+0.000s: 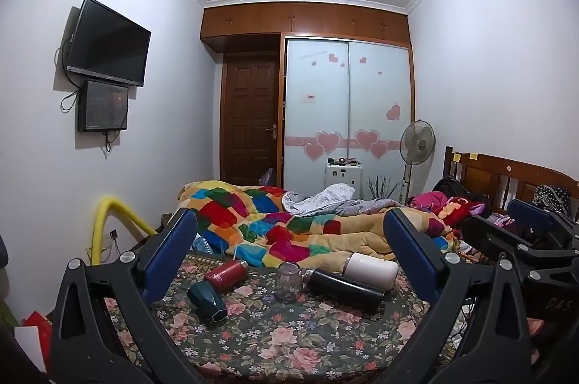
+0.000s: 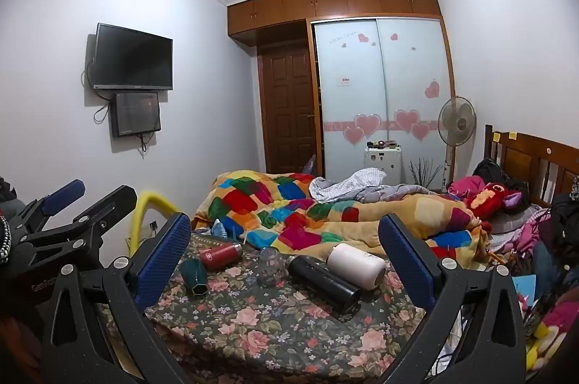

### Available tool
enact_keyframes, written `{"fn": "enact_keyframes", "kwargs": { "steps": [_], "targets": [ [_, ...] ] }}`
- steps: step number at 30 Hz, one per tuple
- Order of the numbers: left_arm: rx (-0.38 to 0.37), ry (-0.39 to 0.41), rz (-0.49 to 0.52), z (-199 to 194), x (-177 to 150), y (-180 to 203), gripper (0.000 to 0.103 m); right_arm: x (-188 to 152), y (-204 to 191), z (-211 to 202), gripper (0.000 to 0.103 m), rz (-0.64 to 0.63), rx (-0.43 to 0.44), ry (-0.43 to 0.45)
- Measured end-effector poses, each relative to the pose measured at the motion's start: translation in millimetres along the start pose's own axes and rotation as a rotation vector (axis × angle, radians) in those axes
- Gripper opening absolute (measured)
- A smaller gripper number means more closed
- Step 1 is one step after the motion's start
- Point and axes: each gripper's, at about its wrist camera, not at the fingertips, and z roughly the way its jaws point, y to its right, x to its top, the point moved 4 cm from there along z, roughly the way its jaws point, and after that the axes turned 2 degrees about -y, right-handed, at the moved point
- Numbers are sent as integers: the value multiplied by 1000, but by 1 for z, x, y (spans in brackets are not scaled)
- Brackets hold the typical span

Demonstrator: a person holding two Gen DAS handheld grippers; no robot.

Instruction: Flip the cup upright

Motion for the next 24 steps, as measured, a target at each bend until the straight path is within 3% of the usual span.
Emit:
{"fn": "enact_keyframes", "kwargs": {
  "steps": [24],
  "targets": [
    [-7,-34,-59,10,-7,-14,103,-6,1,1,103,-5,-4,-8]
  ]
}}
